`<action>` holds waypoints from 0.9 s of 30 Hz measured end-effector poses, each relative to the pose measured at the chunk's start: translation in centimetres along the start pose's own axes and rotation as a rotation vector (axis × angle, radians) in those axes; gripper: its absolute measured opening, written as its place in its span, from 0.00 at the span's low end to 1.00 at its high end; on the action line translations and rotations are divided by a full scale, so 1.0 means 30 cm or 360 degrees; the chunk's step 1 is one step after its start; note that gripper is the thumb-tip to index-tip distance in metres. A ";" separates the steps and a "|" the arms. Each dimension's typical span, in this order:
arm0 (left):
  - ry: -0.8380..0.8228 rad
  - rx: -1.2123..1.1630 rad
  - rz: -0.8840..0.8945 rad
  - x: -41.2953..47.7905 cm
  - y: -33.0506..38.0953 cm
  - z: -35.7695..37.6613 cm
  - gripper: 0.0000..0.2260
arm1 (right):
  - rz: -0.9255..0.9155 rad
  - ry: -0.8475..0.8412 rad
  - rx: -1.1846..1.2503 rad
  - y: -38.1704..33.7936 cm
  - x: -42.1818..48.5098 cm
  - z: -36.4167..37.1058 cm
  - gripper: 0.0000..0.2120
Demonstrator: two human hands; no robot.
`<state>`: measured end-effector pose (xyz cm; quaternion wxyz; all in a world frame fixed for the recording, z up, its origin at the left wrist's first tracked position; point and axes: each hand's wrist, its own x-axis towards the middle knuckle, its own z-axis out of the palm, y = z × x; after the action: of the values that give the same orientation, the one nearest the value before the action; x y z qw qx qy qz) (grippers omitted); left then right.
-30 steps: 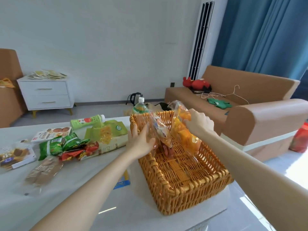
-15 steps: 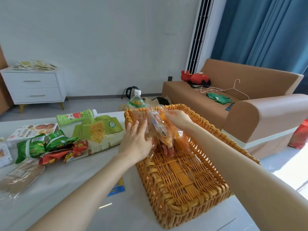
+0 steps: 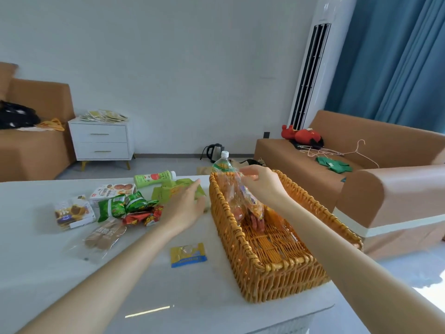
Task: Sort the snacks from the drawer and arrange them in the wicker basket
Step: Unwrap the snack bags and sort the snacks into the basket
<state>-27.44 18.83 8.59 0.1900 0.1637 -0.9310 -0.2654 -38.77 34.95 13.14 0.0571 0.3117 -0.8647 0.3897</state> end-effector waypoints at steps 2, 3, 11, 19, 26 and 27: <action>0.0032 0.0004 -0.0033 -0.068 -0.051 -0.073 0.24 | -0.0068 -0.0026 0.0043 -0.073 -0.059 0.017 0.16; 0.0042 -0.0010 -0.0050 -0.106 -0.080 -0.105 0.24 | -0.0101 -0.0049 0.0048 -0.107 -0.088 0.029 0.16; 0.0122 -0.0013 -0.0326 -0.434 -0.296 -0.285 0.23 | -0.0197 -0.0325 -0.0033 -0.274 -0.282 0.227 0.17; 0.0068 0.0087 -0.0603 -0.679 -0.548 -0.350 0.22 | -0.0096 -0.0642 -0.0026 -0.319 -0.405 0.534 0.17; 0.0138 0.0377 -0.0872 -0.725 -0.826 -0.367 0.23 | -0.0092 -0.0810 -0.0012 -0.326 -0.409 0.834 0.19; 0.0137 0.0459 -0.0915 -0.723 -0.872 -0.370 0.23 | -0.0105 -0.0815 -0.0020 -0.331 -0.395 0.878 0.19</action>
<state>1.75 1.78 -3.01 0.1213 0.4561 -0.8658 -0.1665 -19.72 17.14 -2.72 -0.1491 0.4278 -0.8428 0.2906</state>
